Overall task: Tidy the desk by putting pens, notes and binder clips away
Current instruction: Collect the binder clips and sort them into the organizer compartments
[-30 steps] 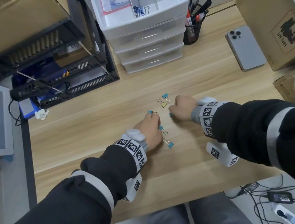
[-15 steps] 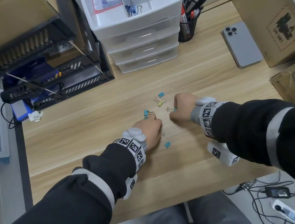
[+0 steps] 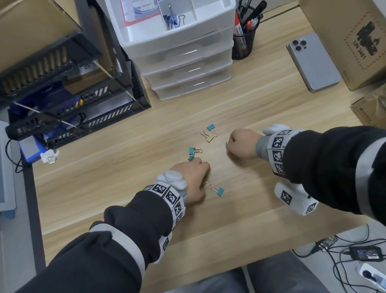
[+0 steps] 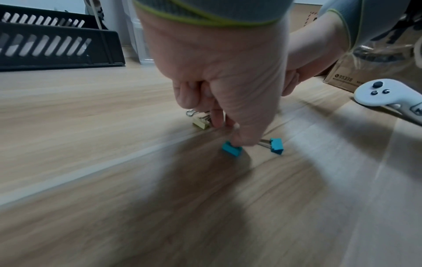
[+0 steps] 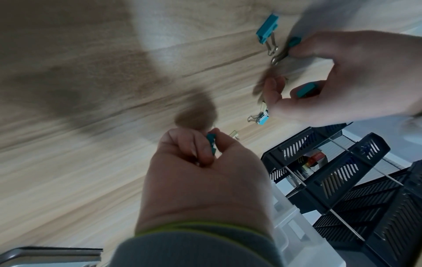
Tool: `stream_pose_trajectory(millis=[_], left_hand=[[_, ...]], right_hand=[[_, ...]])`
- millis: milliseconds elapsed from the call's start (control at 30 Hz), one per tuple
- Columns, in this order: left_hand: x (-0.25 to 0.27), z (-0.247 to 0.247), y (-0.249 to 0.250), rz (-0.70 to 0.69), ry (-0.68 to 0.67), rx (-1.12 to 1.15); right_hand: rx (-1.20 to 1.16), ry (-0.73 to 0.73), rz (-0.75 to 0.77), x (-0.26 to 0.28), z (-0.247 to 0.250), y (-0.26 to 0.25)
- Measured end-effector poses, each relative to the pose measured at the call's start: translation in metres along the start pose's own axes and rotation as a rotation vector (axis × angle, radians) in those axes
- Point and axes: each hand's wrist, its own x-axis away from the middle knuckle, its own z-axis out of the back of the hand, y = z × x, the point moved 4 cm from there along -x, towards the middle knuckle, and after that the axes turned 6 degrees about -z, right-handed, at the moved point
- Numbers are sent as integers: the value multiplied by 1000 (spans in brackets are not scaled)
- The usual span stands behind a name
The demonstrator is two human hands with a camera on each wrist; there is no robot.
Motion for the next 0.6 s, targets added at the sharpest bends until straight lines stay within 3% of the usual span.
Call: stream_pose_trajectory(millis=[267, 467, 600], left_hand=[[-1, -1, 5, 39, 40, 9], [4, -8, 2, 83, 52, 3], [2, -8, 2, 120, 42, 2]], right_hand=[[-87, -87, 71, 2, -14, -8], [297, -235, 166, 22, -38, -17], [488, -188, 216, 29, -51, -27]])
